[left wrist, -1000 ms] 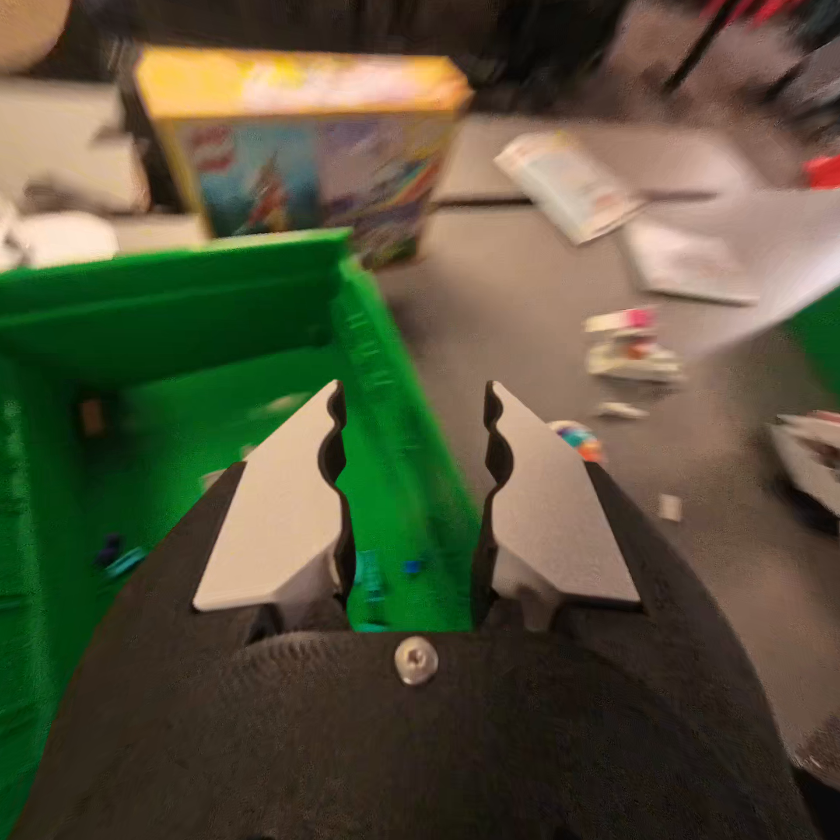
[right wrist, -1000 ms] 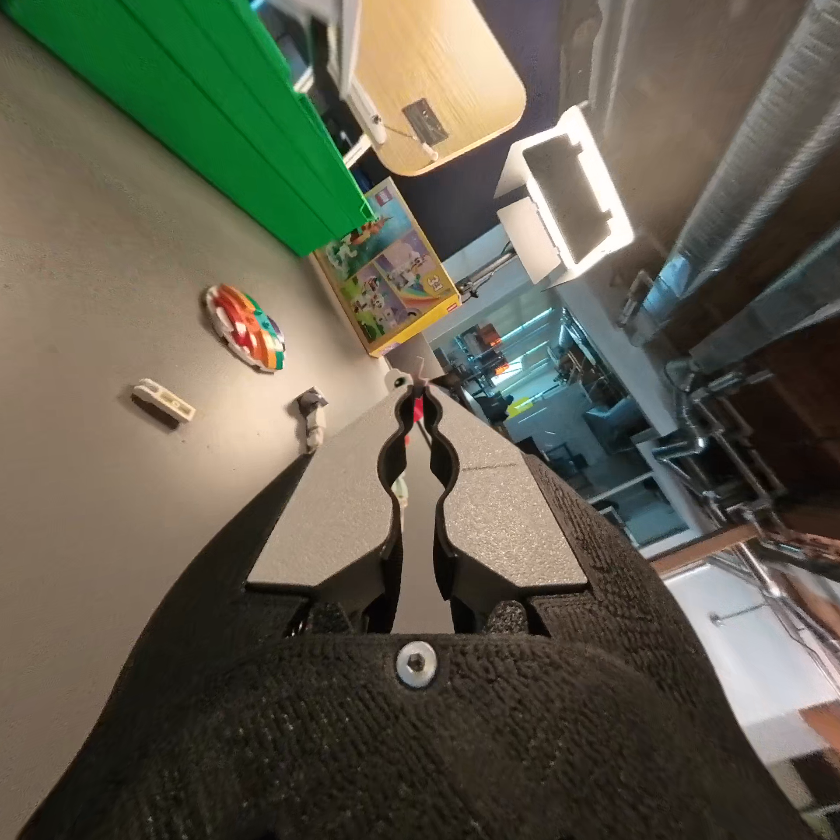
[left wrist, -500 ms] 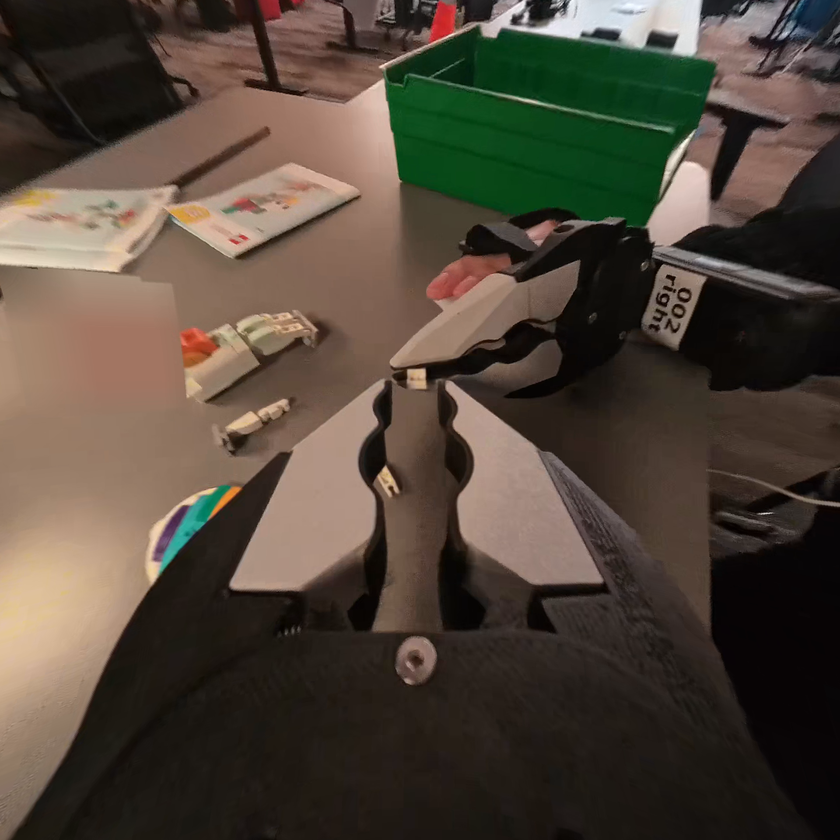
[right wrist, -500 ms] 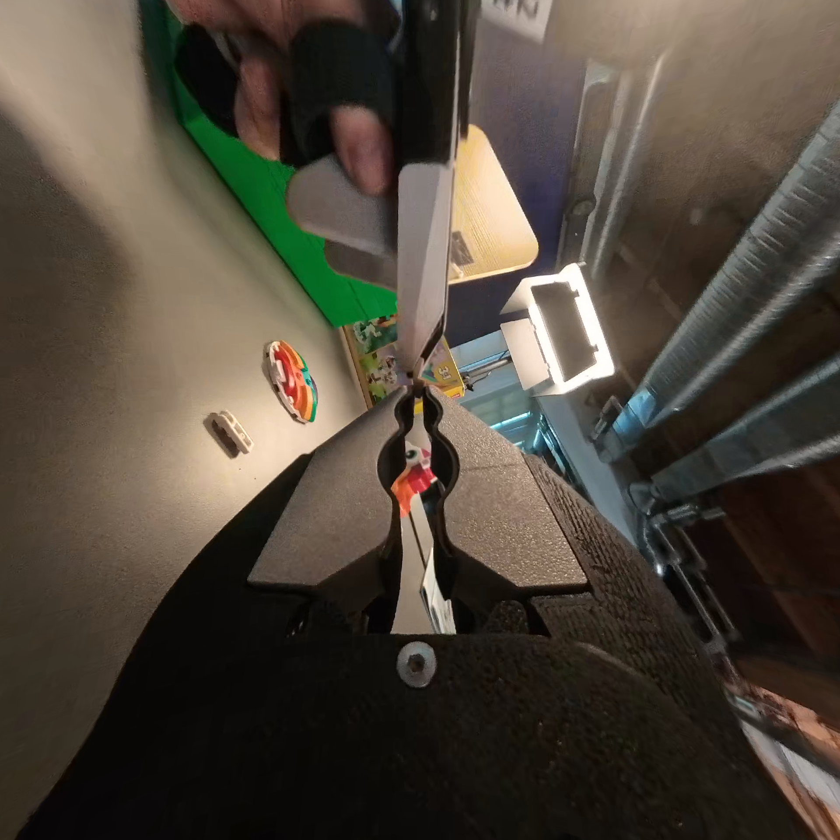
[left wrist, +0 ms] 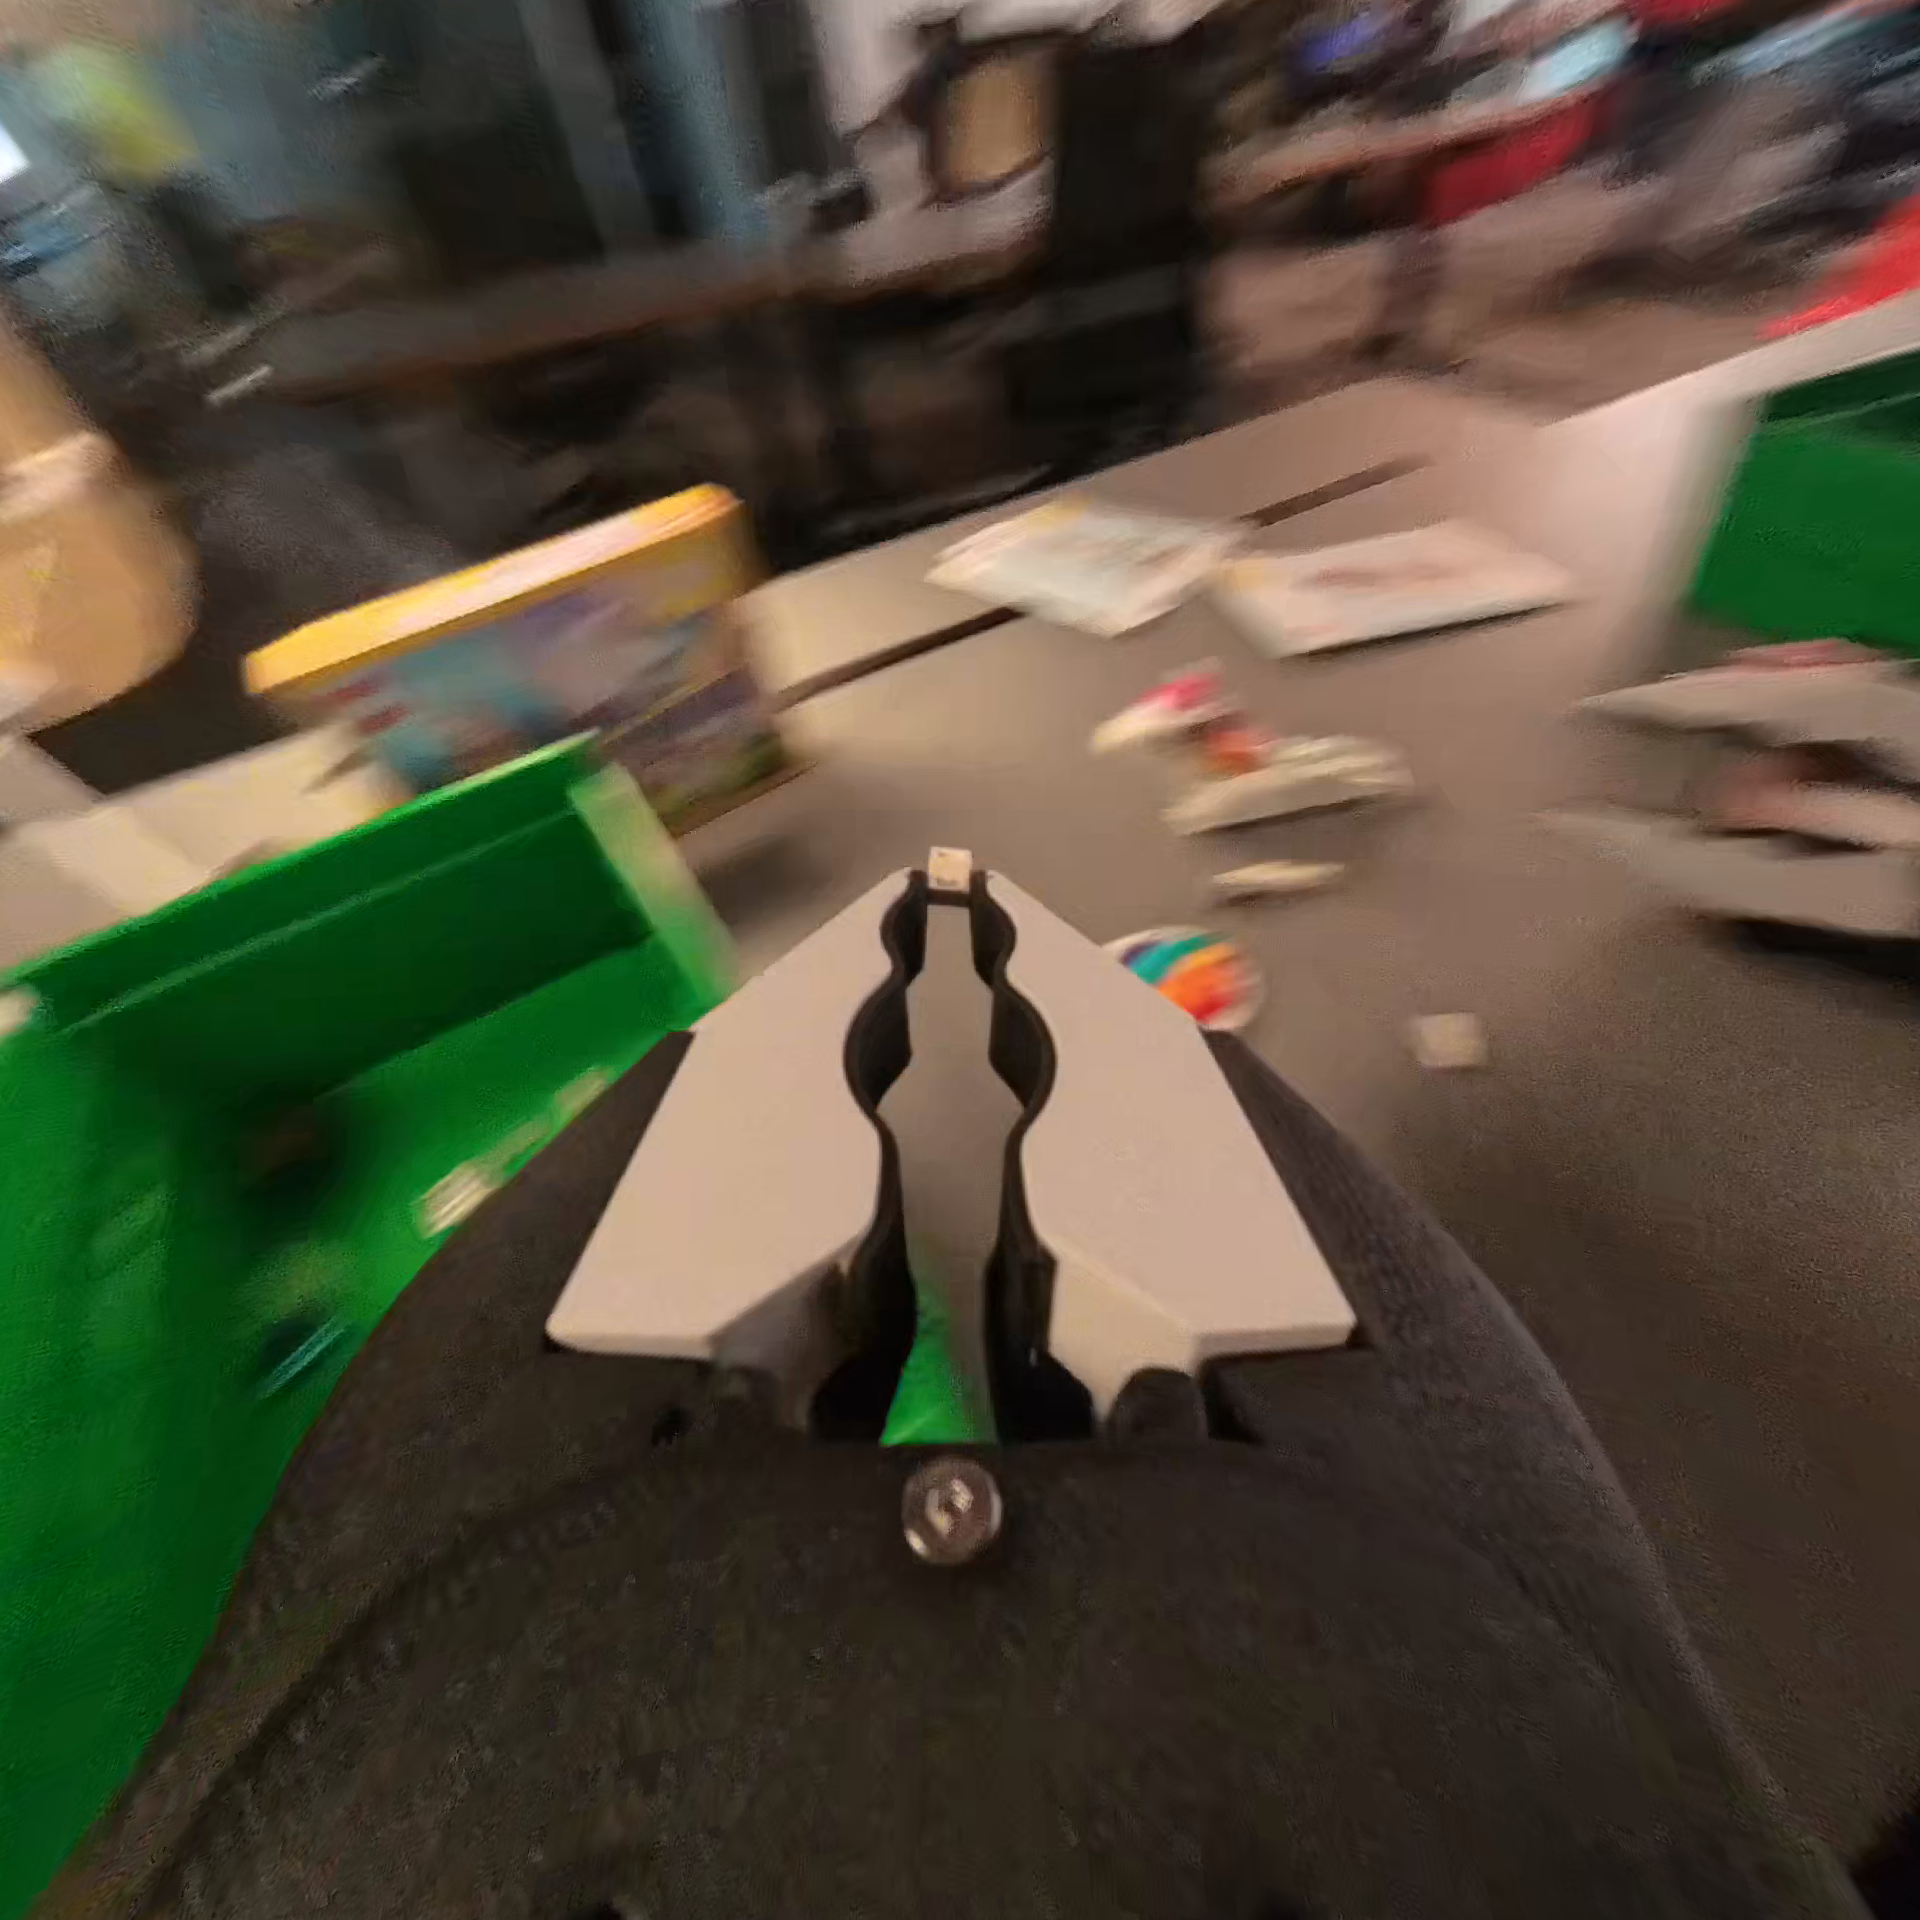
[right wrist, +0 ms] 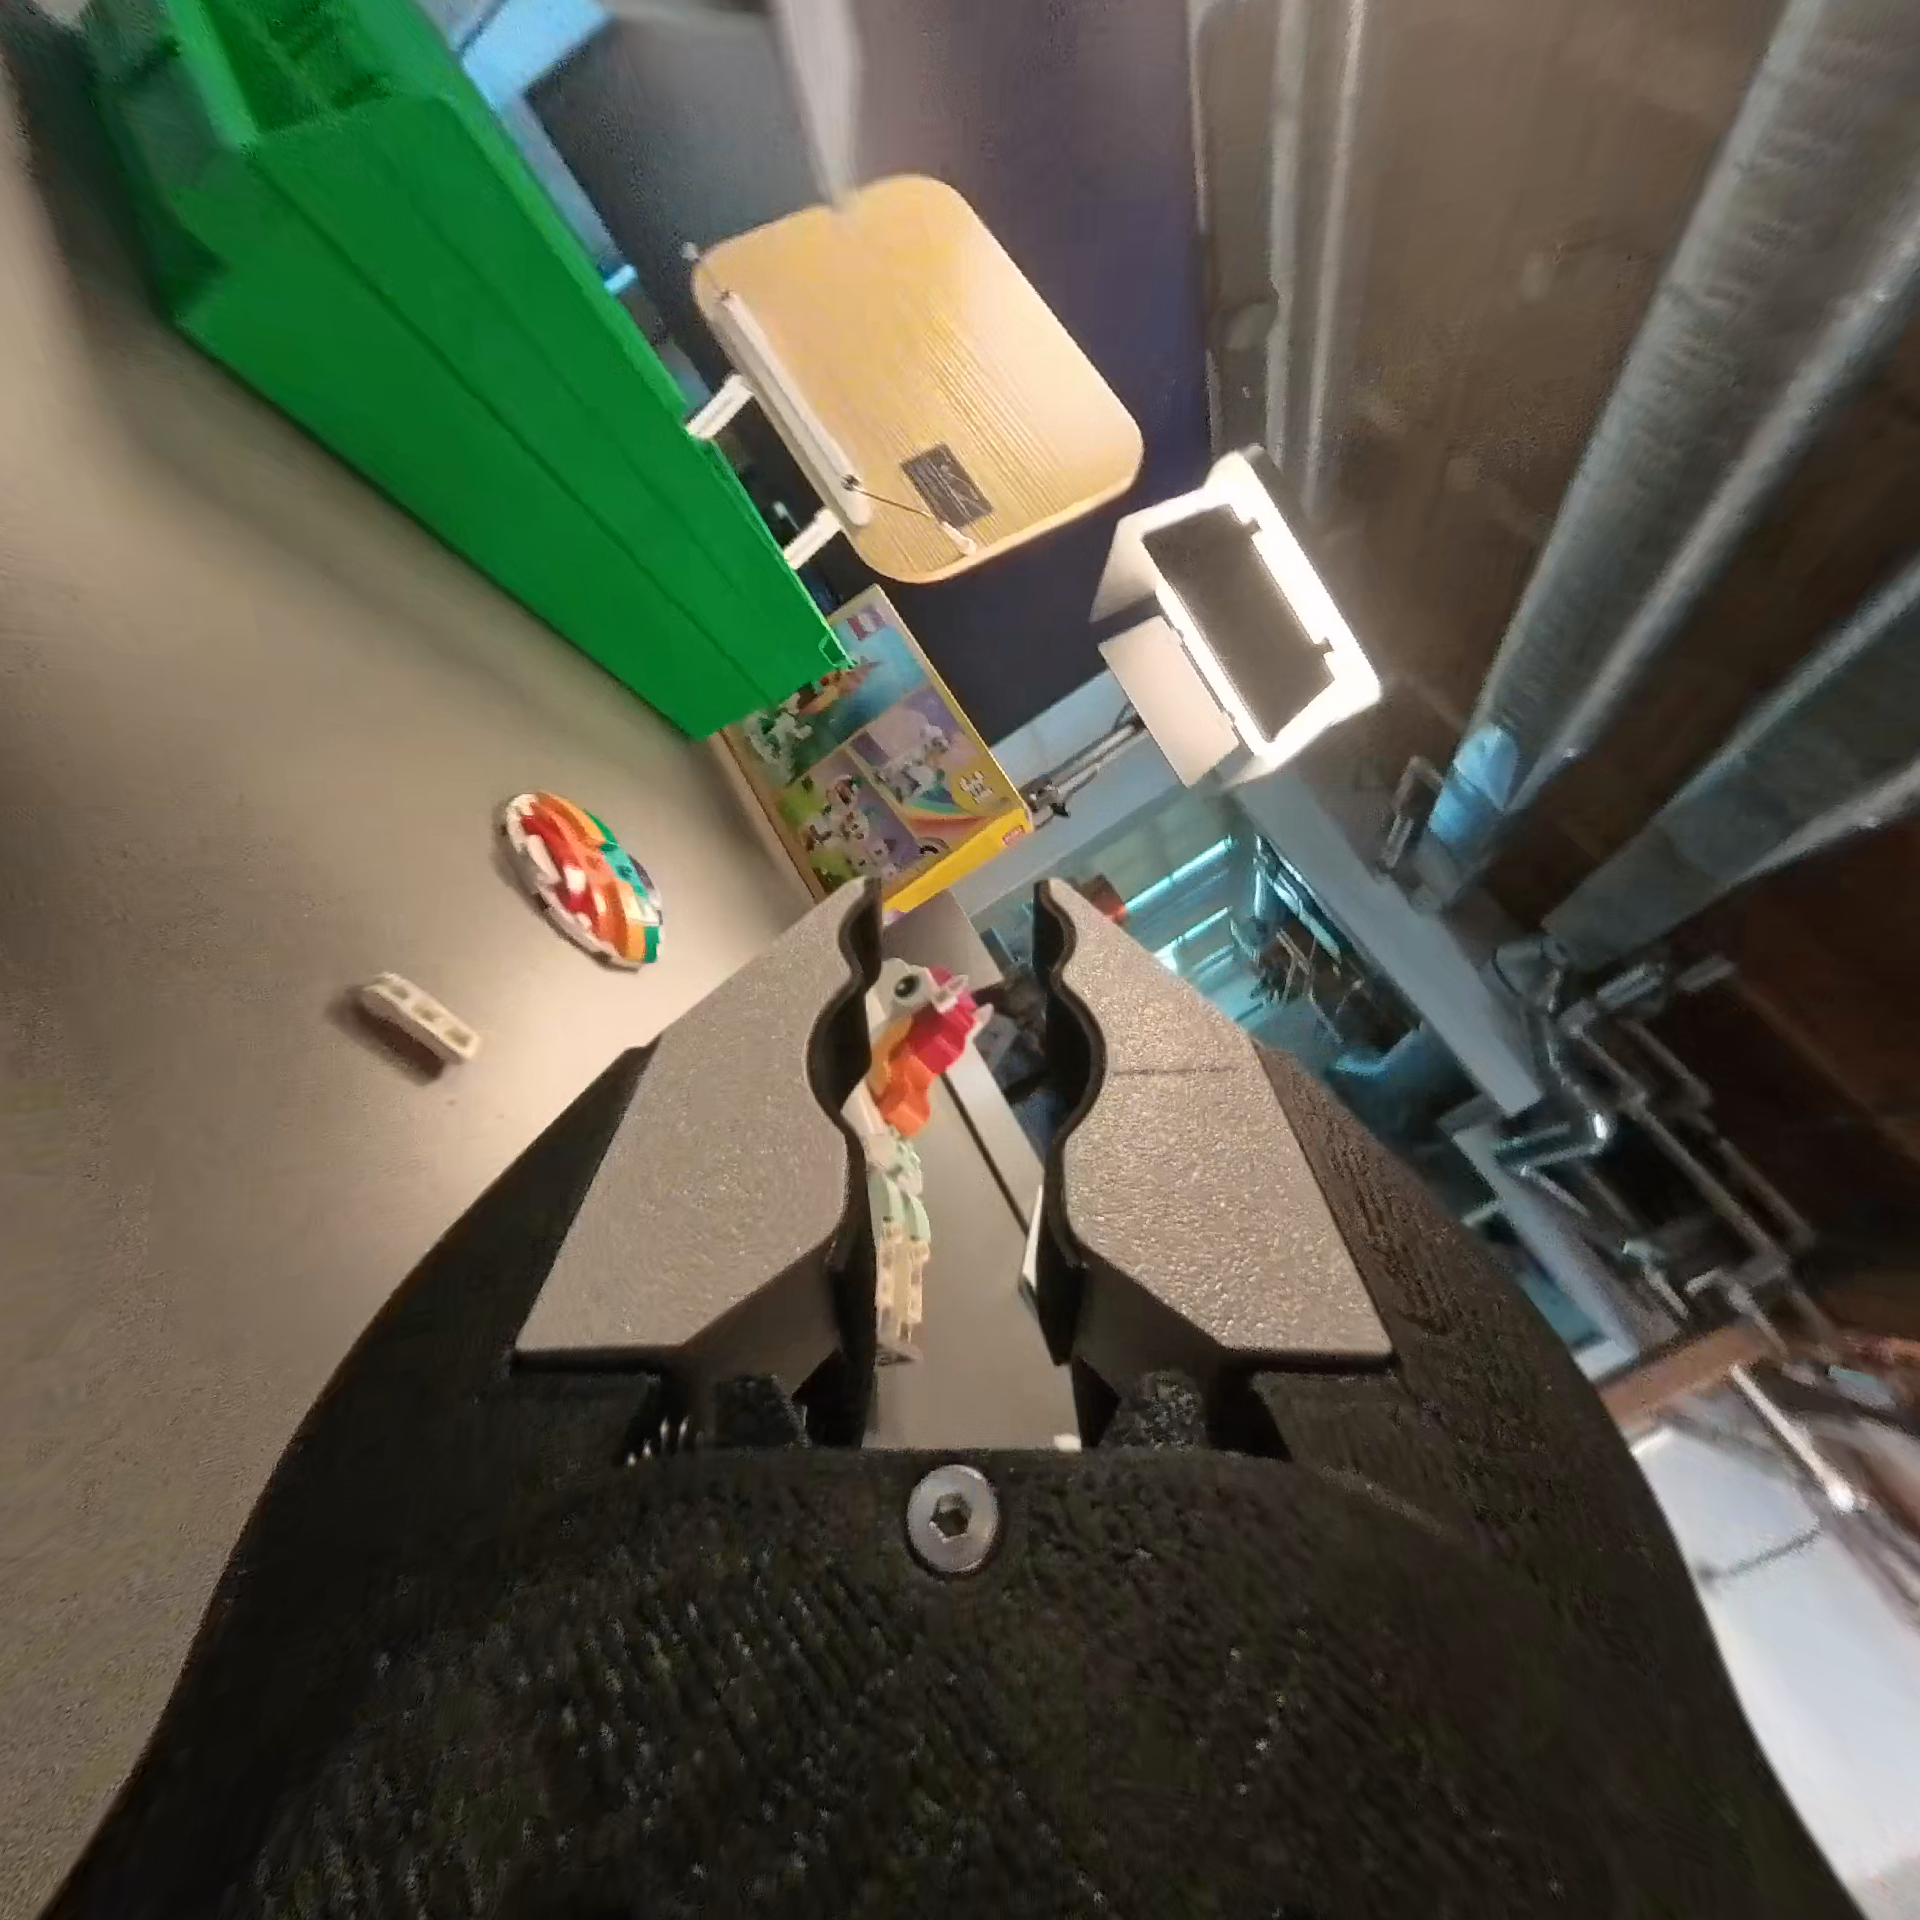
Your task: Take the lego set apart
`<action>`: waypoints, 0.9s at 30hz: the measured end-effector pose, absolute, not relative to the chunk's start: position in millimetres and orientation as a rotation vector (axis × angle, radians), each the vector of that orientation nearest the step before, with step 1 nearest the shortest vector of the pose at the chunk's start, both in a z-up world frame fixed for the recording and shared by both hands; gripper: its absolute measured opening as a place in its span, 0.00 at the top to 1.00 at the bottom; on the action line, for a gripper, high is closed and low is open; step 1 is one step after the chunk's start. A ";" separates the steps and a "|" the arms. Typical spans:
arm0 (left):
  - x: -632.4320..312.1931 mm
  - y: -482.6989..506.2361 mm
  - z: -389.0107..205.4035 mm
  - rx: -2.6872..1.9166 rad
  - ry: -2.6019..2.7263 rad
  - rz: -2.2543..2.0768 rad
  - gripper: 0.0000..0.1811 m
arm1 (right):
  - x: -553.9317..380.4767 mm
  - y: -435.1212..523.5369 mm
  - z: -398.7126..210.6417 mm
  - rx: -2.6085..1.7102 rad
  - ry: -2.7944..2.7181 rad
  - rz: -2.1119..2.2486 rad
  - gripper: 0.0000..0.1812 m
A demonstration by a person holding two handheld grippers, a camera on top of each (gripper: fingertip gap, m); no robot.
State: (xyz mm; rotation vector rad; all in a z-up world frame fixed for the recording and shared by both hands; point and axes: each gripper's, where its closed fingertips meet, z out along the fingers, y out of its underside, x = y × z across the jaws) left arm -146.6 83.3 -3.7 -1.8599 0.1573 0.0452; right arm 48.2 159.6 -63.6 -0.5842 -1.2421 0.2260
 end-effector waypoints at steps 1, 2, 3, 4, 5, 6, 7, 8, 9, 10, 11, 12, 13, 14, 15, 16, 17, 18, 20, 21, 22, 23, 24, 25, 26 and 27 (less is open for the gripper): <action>-189.5 79.0 -17.1 -1.968 0.037 0.149 0.96 | 50.0 165.1 -62.0 -0.612 -1.222 0.232 0.86; -222.6 76.2 -36.3 -2.080 -0.055 0.187 0.96 | 51.9 170.4 -60.9 -0.641 -1.205 0.237 0.86; -244.2 75.8 -58.5 -2.192 -0.126 0.145 0.96 | 54.0 174.7 -59.6 -0.663 -1.188 0.240 0.86; -259.3 77.7 -79.2 -2.284 -0.185 0.075 0.96 | 55.7 177.2 -58.6 -0.674 -1.176 0.242 0.87; -269.4 79.2 -99.8 -2.375 -0.219 0.006 0.96 | 56.5 178.4 -58.7 -0.682 -1.174 0.244 0.88; -278.8 81.1 -115.3 -2.441 -0.252 -0.024 0.96 | 56.9 179.6 -58.9 -0.688 -1.172 0.242 0.88; -291.4 81.5 -127.2 -2.493 -0.277 0.016 0.96 | 57.6 181.3 -58.8 -0.696 -1.167 0.236 0.88; -300.0 78.8 -139.0 -2.562 -0.312 0.039 0.96 | 58.5 183.5 -58.9 -0.707 -1.162 0.232 0.88; -299.5 79.0 -146.5 -2.602 -0.338 -0.001 0.96 | 59.6 186.0 -58.4 -0.719 -1.153 0.230 0.88; -296.8 81.4 -150.4 -2.619 -0.348 -0.040 0.96 | 61.1 188.2 -57.4 -0.729 -1.141 0.232 0.88; -297.5 80.7 -155.0 -2.651 -0.362 -0.042 0.96 | 62.4 190.3 -56.7 -0.742 -1.130 0.239 0.88; -300.2 77.3 -160.4 -2.693 -0.389 -0.026 0.96 | 64.0 193.1 -55.6 -0.757 -1.115 0.241 0.88; -301.6 74.9 -165.6 -2.726 -0.416 -0.032 0.96 | 65.6 195.9 -54.5 -0.771 -1.100 0.243 0.88; -302.1 74.7 -170.0 -2.743 -0.443 -0.053 0.96 | 67.2 198.6 -53.9 -0.787 -1.088 0.249 0.88; -302.6 75.7 -172.9 -2.748 -0.458 -0.071 0.96 | 68.8 201.1 -52.9 -0.800 -1.073 0.254 0.88; -303.1 78.9 -170.4 -2.724 -0.466 -0.079 0.94 | 70.7 203.3 -51.9 -0.812 -1.059 0.259 0.88; -302.4 79.2 -168.3 -2.715 -0.476 -0.086 0.89 | 71.9 205.3 -51.5 -0.824 -1.049 0.264 0.88; -301.1 79.8 -164.5 -2.698 -0.485 -0.089 0.82 | 73.3 207.0 -50.9 -0.833 -1.039 0.265 0.88; -296.7 81.1 -142.2 -2.603 -0.480 -0.033 0.73 | 76.0 208.6 -48.7 -0.839 -1.019 0.275 0.88; -291.1 79.6 -123.6 -2.537 -0.464 0.017 0.69 | 77.2 209.2 -47.5 -0.842 -1.009 0.284 0.88; -282.9 78.7 -100.3 -2.443 -0.436 0.075 0.65 | 78.6 210.3 -46.5 -0.846 -0.998 0.287 0.88; -267.3 78.2 -74.4 -2.336 -0.387 0.099 0.64 | 79.8 212.1 -45.9 -0.853 -0.988 0.288 0.88; -243.5 79.2 -47.3 -2.217 -0.303 0.088 0.65 | 81.1 213.9 -45.4 -0.861 -0.979 0.292 0.88; -211.2 80.7 -22.7 -2.105 -0.185 0.041 0.67 | 82.4 215.5 -44.9 -0.870 -0.969 0.297 0.88; -173.3 80.8 -5.7 -2.026 -0.043 -0.027 0.69 | 83.6 217.5 -44.6 -0.883 -0.959 0.306 0.88; -135.0 78.5 0.2 -1.989 0.097 -0.102 0.72 | 85.0 219.7 -44.2 -0.896 -0.946 0.319 0.88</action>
